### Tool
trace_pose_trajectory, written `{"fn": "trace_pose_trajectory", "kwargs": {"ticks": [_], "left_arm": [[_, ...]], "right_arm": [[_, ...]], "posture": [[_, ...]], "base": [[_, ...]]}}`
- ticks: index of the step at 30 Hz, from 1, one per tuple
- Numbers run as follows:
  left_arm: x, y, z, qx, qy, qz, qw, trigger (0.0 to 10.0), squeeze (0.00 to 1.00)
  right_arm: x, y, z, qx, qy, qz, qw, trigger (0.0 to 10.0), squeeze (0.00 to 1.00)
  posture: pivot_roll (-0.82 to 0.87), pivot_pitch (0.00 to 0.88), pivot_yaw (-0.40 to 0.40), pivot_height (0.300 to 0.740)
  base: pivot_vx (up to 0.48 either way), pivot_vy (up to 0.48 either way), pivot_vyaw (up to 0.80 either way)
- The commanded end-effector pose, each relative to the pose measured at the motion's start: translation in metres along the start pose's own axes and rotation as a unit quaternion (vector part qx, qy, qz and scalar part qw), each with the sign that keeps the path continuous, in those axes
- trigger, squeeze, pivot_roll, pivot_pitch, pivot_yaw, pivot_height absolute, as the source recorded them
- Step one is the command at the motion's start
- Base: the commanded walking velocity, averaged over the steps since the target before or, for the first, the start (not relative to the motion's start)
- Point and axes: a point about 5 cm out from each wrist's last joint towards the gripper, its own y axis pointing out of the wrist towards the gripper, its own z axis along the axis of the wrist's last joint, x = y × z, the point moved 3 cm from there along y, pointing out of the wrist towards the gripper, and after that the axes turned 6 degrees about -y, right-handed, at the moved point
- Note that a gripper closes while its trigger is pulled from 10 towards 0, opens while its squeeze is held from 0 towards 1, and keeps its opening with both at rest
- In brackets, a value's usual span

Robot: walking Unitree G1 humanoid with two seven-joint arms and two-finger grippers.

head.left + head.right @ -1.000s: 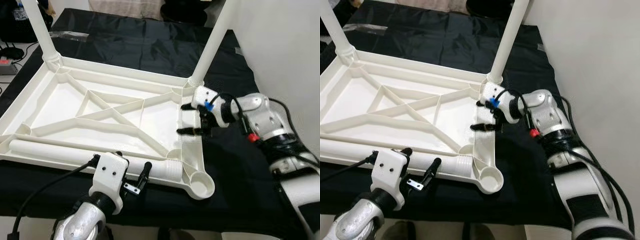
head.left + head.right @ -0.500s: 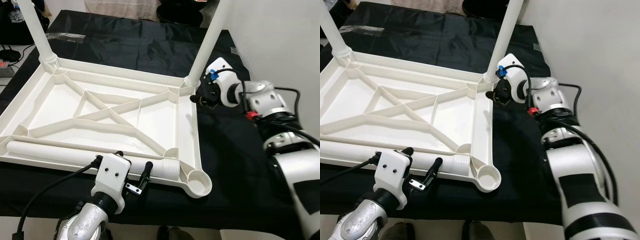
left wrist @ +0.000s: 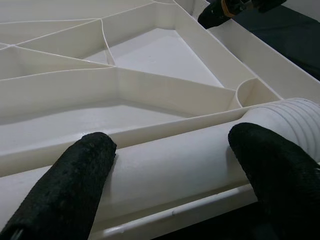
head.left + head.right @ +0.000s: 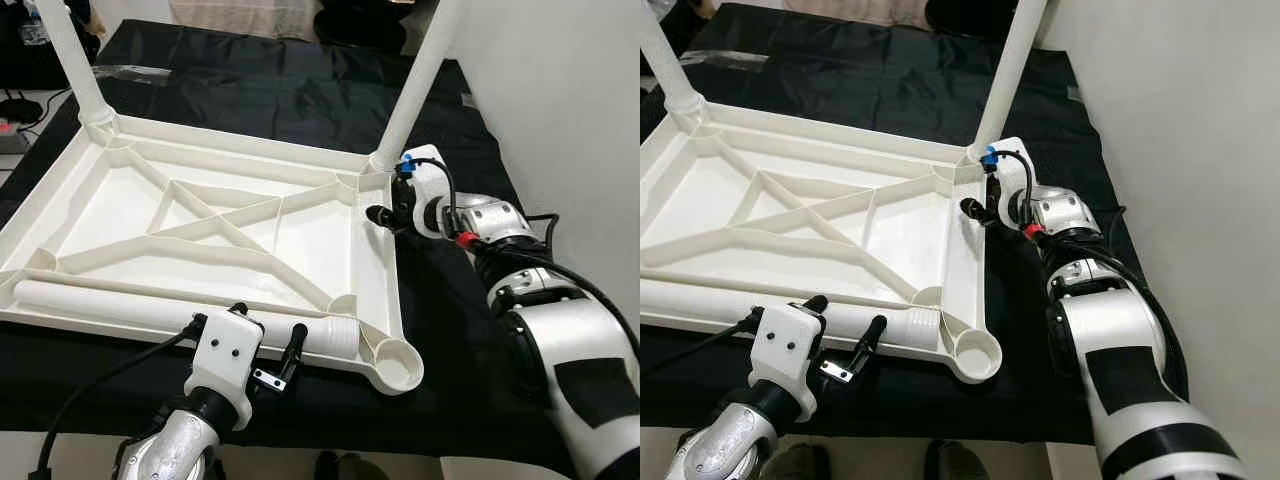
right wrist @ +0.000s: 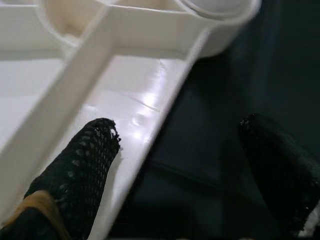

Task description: Building children table

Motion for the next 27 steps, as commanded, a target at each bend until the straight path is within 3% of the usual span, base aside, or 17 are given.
{"fn": "trace_pose_trajectory", "kwargs": {"ticks": [1,7,8,9,19,24,27], "left_arm": [[0.002,-0.001,-0.009,-0.017,-0.004,0.0,1.0,10.0,0.0],[0.003,-0.001,-0.009,-0.016,-0.009,0.0,1.0,10.0,0.0],[0.004,-0.001,-0.008,-0.015,-0.01,-0.001,1.0,10.0,0.0],[0.005,-0.001,-0.008,-0.014,-0.01,-0.001,1.0,10.0,0.0],[0.007,0.0,-0.009,-0.013,-0.012,0.001,1.0,10.0,0.0],[0.007,0.0,-0.009,-0.012,-0.013,0.001,1.0,10.0,0.0],[0.007,0.001,-0.009,-0.012,-0.013,0.002,1.0,10.0,0.0]], "right_arm": [[0.006,-0.001,0.0,-0.003,0.025,-0.017,1.0,10.0,0.0],[0.003,-0.001,-0.001,-0.012,0.05,-0.015,0.999,10.0,0.0],[-0.003,0.002,-0.011,-0.042,0.047,-0.006,0.998,4.4,0.0],[-0.006,0.002,-0.017,-0.055,0.049,0.0,0.997,0.0,0.0],[-0.007,0.003,-0.032,-0.083,0.097,-0.014,0.992,0.0,0.0],[-0.002,0.003,-0.03,-0.066,0.153,-0.034,0.985,0.0,0.0],[0.0,0.002,-0.033,-0.064,0.219,-0.042,0.973,0.0,0.0]], "posture": [[0.02,0.185,-0.153,0.74],[0.01,0.191,-0.155,0.74],[0.01,0.197,-0.159,0.74],[0.01,0.199,-0.164,0.74],[0.0,0.19,-0.172,0.74],[-0.01,0.189,-0.166,0.74],[-0.01,0.191,-0.164,0.74]], "base": [[0.0,0.0,0.0],[0.0,0.0,0.0],[0.0,0.0,0.0],[0.0,0.0,0.0],[0.0,0.0,0.0],[0.0,0.0,0.0],[0.0,0.0,0.0]]}}
